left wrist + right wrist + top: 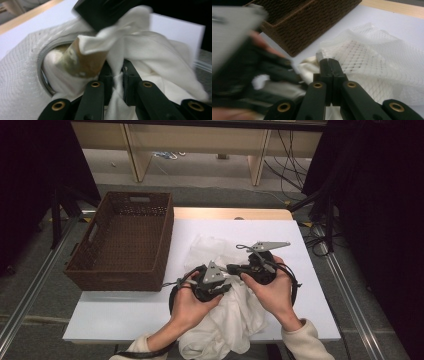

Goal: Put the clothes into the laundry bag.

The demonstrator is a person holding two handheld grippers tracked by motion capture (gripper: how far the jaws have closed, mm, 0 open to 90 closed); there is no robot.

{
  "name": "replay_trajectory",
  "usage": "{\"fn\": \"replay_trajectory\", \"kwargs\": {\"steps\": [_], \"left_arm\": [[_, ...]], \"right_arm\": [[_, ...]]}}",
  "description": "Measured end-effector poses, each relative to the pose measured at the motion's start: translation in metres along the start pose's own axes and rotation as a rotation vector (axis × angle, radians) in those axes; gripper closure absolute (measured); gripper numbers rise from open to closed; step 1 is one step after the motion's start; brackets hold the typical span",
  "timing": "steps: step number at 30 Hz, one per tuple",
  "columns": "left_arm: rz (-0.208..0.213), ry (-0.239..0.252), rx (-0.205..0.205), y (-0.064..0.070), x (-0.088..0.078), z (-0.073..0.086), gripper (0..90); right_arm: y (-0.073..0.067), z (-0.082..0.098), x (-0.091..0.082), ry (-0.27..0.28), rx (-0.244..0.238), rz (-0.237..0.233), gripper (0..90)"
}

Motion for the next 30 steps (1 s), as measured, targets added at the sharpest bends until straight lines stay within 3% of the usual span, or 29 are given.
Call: {"fn": "replay_trajectory", "kwargs": {"steps": [2,3,4,6,7,8,10,12,13,14,16,18,20,21,23,27,28,30], "left_arm": [[-0.026,-0.011,-0.029,-0.011,0.018,0.009,80.2],[-0.037,-0.022,-0.026,-0.016,0.025,0.013,80.2],[-0.041,-0.02,-0.028,-0.017,0.029,0.014,80.0],[-0.04,-0.023,-0.022,-0.018,0.03,0.012,79.1],[-0.035,-0.015,-0.018,-0.017,0.029,0.011,77.9],[-0.022,-0.005,-0.005,-0.016,0.026,0.011,75.6],[-0.002,0.0,-0.006,-0.014,0.017,0.01,65.8],[0.019,-0.007,-0.014,-0.009,0.003,0.009,46.8],[0.025,-0.004,-0.007,-0.006,-0.005,0.008,42.5],[0.035,0.005,-0.006,-0.003,-0.014,0.007,37.5],[0.048,0.015,0.017,0.002,-0.031,0.006,30.1],[0.055,0.015,0.008,0.007,-0.047,0.007,26.2],[0.055,-0.011,0.02,0.009,-0.056,0.013,22.5],[0.048,-0.047,0.045,0.009,-0.057,0.022,20.8],[0.045,-0.084,0.056,0.008,-0.053,0.033,18.7],[0.062,-0.183,0.075,0.007,-0.03,0.06,19.1],[0.06,-0.201,0.09,0.005,-0.024,0.064,22.7],[0.074,-0.205,0.074,0.004,-0.016,0.068,34.5]], "right_arm": [[0.003,0.001,0.003,-0.008,-0.018,-0.001,90.0],[0.002,0.003,0.004,-0.019,0.011,-0.001,90.0],[0.005,0.004,0.007,-0.021,-0.002,-0.001,90.0],[0.008,0.005,0.008,-0.021,-0.002,0.014,90.0],[0.007,0.005,0.007,-0.03,0.021,0.012,90.0],[0.01,0.004,0.006,-0.022,0.002,0.02,90.0],[0.011,0.003,0.005,-0.013,0.003,0.018,90.0],[0.011,0.003,0.003,-0.014,0.019,0.024,90.0],[0.013,0.003,0.002,-0.01,0.005,0.027,90.0],[0.011,0.003,0.002,-0.013,0.025,0.026,90.0],[0.013,0.002,0.002,-0.006,0.004,0.023,90.0],[0.013,0.002,0.002,-0.005,0.0,0.027,90.0],[0.013,0.002,0.002,-0.007,-0.001,0.026,90.0],[0.012,0.002,0.003,-0.008,0.008,0.018,90.0],[0.013,0.002,0.002,-0.009,-0.002,0.034,90.0],[0.013,0.002,0.004,-0.009,-0.006,0.036,90.0],[0.013,0.003,0.004,-0.017,0.0,0.032,90.0],[0.012,0.004,0.005,-0.02,-0.001,0.022,90.0]]}}
Point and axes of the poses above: each handheld gripper's, and its own axes: x roughly forward along the jaws, z roughly out of its underside, y roughly to its right, the point moved 5 cm from there along x, roughly forward along the jaws, and after that the axes turned 10 degrees about y, right-handed, at the moved point
